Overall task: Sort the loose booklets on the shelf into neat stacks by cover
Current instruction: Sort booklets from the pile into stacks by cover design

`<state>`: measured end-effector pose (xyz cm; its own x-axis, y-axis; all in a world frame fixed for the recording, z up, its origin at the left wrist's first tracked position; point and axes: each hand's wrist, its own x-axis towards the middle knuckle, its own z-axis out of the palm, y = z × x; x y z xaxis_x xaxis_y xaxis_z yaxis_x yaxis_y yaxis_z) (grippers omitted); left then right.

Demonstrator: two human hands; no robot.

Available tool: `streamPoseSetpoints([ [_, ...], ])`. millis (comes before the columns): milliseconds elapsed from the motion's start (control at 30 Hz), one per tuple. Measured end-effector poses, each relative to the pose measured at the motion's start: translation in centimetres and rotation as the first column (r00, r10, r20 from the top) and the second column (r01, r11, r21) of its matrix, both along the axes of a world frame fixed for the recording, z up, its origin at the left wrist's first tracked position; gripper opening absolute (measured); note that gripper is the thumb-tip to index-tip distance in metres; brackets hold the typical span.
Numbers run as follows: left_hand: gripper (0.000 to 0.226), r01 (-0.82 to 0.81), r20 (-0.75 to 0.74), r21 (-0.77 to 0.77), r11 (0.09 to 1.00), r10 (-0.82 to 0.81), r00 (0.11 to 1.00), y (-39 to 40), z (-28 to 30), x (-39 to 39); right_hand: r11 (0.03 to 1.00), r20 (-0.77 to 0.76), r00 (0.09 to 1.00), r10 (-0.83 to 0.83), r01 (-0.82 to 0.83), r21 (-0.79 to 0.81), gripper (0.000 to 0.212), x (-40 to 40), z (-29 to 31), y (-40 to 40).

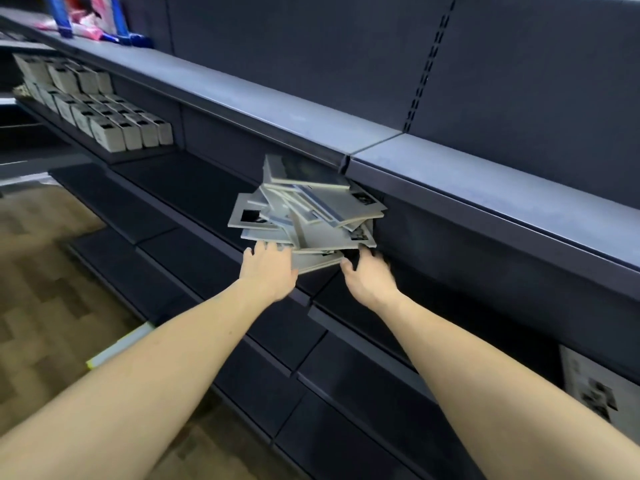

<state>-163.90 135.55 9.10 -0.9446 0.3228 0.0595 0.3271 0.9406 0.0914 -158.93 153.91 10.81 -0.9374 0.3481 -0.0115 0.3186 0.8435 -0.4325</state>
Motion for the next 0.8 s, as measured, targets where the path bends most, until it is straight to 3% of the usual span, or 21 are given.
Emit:
streamPoseSetpoints([
  [200,0.048,-0.041,-0.025,0.004,0.999,0.041,0.999,-1.3,1.3,-3.6,0.999,-0.120,0.992,0.045,-0.045,0.004,0.060,-5.7,1.4,-1.4],
  [333,0.049,-0.061,-0.044,0.001,0.998,0.061,0.997,-1.8,1.9,-6.8,0.996,-0.097,0.992,0.076,-0.070,0.060,0.066,-9.5,2.4,-2.6],
  [567,0.047,-0.096,-0.043,0.012,0.995,0.096,0.994,-2.6,2.3,-11.1,0.988,-0.090,0.984,0.152,-0.152,0.014,0.068,-16.6,1.7,-5.2],
  [800,0.049,-0.067,-0.077,0.034,0.997,0.069,0.995,-5.0,2.0,-15.9,0.970,-0.126,0.986,0.111,-0.080,0.230,0.062,-20.7,2.0,-7.6],
])
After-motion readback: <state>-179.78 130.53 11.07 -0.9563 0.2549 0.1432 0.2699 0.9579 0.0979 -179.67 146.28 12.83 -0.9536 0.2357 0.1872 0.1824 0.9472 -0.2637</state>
